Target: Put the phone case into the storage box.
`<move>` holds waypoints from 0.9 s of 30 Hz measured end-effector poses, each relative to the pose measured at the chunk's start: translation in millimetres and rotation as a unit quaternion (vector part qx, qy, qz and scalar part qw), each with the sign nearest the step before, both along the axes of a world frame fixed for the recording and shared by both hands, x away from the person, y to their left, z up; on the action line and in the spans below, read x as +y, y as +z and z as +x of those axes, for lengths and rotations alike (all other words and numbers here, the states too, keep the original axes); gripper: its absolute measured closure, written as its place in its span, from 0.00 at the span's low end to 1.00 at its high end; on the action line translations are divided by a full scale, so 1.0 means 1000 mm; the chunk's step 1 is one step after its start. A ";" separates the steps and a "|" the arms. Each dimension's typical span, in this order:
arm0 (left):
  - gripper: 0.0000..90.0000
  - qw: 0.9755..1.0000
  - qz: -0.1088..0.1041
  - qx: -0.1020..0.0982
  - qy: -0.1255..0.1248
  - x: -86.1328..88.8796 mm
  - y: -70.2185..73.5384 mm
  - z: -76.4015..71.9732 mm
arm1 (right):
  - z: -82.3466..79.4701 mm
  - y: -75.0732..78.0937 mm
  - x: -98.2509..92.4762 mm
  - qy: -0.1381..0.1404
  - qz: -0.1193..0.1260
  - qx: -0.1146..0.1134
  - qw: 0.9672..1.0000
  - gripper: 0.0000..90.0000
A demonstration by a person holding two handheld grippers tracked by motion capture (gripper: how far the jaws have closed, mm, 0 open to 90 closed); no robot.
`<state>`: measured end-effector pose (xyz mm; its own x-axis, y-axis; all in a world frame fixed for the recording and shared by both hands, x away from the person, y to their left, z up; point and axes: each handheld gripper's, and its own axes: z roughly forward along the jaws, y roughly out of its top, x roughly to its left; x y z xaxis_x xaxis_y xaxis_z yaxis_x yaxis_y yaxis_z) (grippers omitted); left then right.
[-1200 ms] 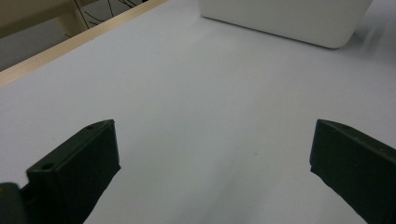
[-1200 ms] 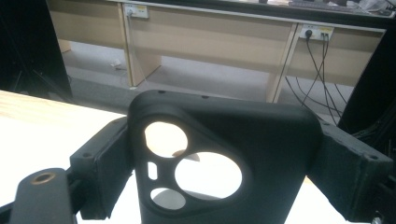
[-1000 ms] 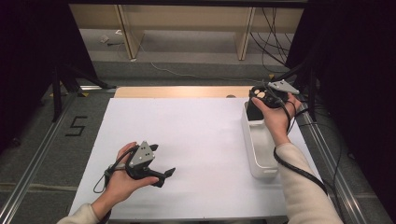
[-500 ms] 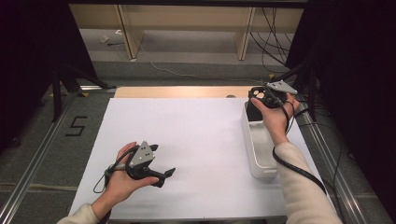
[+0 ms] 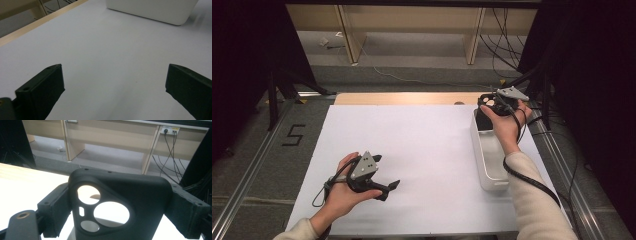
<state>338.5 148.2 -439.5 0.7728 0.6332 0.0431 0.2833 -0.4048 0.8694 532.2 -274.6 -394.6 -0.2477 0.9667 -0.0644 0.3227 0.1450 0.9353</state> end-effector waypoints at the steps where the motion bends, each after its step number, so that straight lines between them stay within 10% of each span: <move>1: 0.02 1.000 0.000 0.000 0.000 0.000 0.000 0.000 | 0.000 0.000 0.000 0.000 -0.001 0.001 1.000 0.17; 27: 0.02 1.000 -0.001 0.000 -0.001 -0.001 0.000 0.000 | 0.006 -0.009 0.003 0.000 -0.007 0.015 1.000 0.17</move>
